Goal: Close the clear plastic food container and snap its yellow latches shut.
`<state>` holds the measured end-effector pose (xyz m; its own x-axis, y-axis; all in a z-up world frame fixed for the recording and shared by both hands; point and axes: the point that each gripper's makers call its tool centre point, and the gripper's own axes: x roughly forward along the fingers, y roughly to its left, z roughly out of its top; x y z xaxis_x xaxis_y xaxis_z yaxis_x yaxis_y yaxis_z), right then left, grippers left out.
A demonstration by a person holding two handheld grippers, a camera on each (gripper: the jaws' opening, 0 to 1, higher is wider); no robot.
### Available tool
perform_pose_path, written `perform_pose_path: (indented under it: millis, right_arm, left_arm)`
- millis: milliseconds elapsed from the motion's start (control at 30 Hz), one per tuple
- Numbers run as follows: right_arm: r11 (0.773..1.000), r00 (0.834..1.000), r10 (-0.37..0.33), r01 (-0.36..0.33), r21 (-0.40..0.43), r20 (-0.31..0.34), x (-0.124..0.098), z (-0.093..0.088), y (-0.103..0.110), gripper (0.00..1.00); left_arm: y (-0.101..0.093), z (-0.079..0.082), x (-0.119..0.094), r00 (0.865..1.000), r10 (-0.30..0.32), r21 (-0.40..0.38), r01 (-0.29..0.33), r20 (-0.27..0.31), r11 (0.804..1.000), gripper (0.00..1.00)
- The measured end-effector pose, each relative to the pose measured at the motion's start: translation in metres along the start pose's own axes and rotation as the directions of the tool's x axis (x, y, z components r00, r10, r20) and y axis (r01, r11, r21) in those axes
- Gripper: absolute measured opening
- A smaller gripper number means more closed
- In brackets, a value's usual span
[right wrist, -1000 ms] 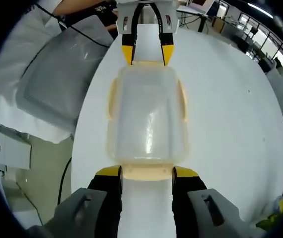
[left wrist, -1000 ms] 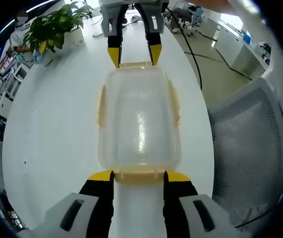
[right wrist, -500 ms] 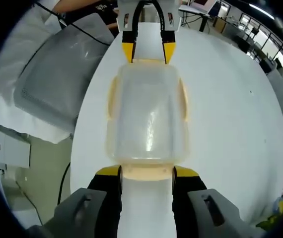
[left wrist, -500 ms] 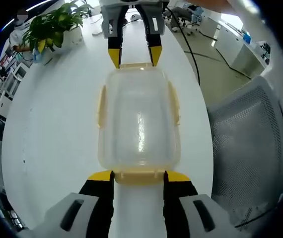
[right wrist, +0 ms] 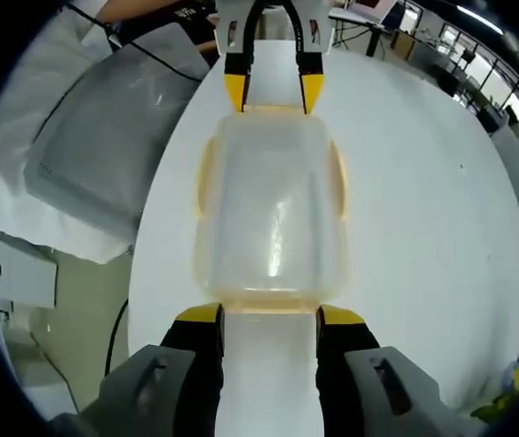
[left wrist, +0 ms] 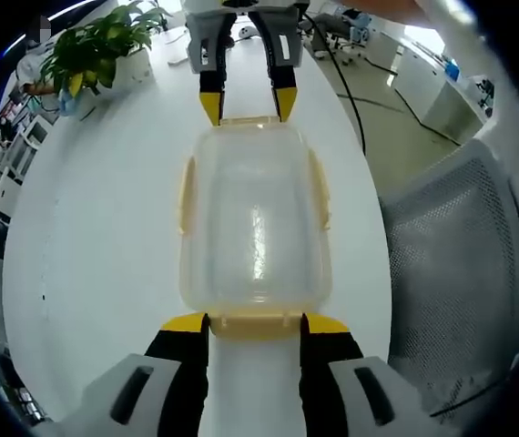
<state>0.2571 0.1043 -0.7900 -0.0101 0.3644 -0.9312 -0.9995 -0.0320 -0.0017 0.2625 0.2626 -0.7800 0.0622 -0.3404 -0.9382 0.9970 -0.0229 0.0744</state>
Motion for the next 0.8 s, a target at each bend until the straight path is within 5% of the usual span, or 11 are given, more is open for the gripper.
perform_pose_path:
  millis: [800]
  right_arm:
    - [1.0,1.0,-0.003,0.003,0.009,0.009,0.0008,-0.0019,0.0001,0.37]
  left_arm:
    - [0.0027,-0.0009,0.0004,1.0,0.003,0.006,-0.003,0.03,1.0,0.36]
